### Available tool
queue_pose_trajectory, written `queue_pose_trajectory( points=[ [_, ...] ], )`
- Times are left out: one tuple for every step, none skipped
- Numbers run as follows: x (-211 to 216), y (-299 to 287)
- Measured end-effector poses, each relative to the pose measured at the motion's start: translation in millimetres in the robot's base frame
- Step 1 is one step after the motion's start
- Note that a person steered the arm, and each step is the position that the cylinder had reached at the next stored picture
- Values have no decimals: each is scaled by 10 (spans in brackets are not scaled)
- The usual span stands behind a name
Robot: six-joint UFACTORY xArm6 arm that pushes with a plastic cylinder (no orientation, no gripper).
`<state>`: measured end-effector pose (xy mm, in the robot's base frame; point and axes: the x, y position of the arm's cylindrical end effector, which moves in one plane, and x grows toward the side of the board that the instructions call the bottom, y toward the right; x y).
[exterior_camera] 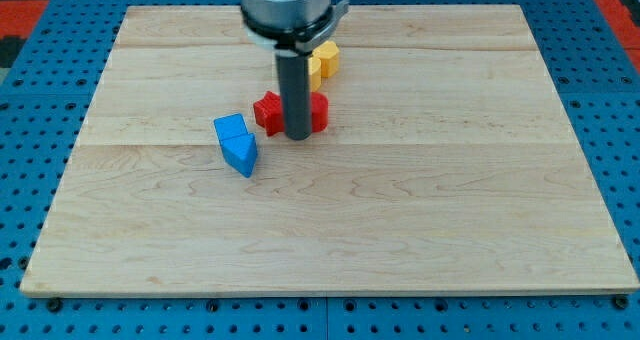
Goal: Move the red circle to the top left corner of the board
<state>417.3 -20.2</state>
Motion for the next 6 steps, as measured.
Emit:
queue_pose_trajectory(
  points=[
    [-50, 345],
    [-142, 865],
    [-473, 432],
    [-443, -177],
    [-374, 222],
    [-396, -121]
  ],
)
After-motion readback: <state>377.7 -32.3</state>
